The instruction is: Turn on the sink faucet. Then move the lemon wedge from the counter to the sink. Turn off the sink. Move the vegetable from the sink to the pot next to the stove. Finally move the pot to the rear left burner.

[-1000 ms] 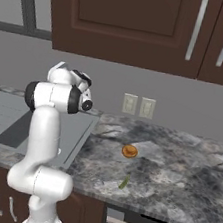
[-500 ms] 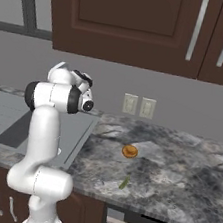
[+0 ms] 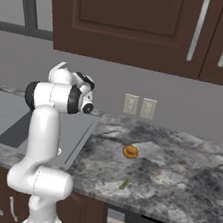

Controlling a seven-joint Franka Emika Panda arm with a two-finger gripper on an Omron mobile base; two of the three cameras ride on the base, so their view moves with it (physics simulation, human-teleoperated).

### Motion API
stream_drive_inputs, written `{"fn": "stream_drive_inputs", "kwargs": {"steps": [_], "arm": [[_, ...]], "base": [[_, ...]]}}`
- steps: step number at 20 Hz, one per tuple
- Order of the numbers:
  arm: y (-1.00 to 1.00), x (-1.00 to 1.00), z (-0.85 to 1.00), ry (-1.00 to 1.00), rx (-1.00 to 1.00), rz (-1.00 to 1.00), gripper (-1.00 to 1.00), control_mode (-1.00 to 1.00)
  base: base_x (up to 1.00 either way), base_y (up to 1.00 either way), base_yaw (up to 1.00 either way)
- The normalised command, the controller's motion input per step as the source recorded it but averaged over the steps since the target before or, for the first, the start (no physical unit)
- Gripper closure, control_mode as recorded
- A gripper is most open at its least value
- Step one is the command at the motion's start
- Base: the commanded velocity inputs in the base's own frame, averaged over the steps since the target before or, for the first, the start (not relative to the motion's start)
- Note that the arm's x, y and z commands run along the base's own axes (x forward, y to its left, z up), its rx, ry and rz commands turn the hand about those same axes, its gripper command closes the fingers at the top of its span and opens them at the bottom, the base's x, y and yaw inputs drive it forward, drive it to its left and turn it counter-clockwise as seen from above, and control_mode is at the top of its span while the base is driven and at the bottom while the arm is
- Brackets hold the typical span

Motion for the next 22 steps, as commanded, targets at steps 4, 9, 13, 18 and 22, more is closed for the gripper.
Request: {"fn": "stream_drive_inputs", "kwargs": {"steps": [4, 9, 13, 18, 22], "arm": [[-0.63, 0.00, -0.16, 0.00, 0.07, -0.07, 1.00, -1.00], [-0.75, 0.00, -0.16, 0.00, 0.06, -0.06, 1.00, -1.00], [-0.80, 0.00, -0.18, 0.00, 0.06, -0.03, 1.00, -1.00], [-0.79, 0.00, -0.24, 0.00, 0.06, -0.01, 1.00, -1.00], [-0.75, 0.00, -0.25, 0.00, 0.05, 0.00, 1.00, -1.00]], "base": [[0.00, 0.00, 0.00], [0.00, 0.00, 0.00], [0.00, 0.00, 0.00], [0.00, 0.00, 0.00], [0.00, 0.00, 0.00]]}}
